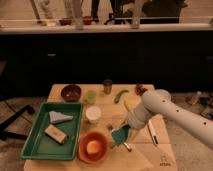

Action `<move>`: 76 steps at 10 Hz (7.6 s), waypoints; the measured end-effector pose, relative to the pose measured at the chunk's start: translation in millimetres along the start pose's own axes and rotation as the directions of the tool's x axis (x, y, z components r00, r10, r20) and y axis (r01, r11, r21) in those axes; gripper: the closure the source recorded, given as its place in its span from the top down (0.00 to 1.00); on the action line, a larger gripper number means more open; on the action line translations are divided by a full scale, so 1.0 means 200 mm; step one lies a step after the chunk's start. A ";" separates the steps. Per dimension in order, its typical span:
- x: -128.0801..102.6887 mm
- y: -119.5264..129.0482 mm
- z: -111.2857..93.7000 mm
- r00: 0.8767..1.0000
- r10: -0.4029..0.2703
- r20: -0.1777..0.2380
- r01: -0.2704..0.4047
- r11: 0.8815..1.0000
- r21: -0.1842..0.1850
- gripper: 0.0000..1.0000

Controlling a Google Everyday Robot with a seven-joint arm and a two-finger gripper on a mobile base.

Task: Place sponge in purple bowl

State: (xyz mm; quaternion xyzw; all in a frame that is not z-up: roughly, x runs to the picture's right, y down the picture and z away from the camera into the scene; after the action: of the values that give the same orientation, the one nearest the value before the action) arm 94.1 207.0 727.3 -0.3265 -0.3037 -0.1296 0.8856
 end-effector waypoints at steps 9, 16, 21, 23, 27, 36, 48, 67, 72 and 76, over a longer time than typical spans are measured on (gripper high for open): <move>-0.01 -0.17 -0.02 1.000 0.004 0.007 -0.004 1.000 0.010 0.00; 0.00 -0.62 -0.22 1.000 -0.027 -0.009 0.028 0.988 0.151 0.00; -0.07 -1.14 -0.02 0.996 -0.087 0.007 0.086 0.994 0.073 0.00; -0.06 -1.20 0.02 0.996 -0.093 0.011 0.093 0.995 0.046 0.00; -0.05 -1.20 0.02 0.996 -0.092 0.011 0.092 0.995 0.048 0.00; -0.22 -1.70 0.10 0.979 -0.205 -0.008 0.205 0.977 0.062 0.00; -0.33 -1.90 0.35 0.982 -0.103 -0.155 0.132 0.973 0.189 0.00; -0.28 -2.01 0.47 0.989 -0.082 -0.121 0.101 0.982 0.162 0.74; -0.28 -2.01 0.47 0.989 -0.083 -0.121 0.102 0.982 0.161 0.80; -0.28 -2.01 0.47 0.989 -0.083 -0.120 0.102 0.982 0.161 0.80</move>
State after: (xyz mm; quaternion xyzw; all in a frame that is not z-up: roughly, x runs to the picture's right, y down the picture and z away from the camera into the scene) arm -164.8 -31.7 950.5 -0.2289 -0.2776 -0.1630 0.9187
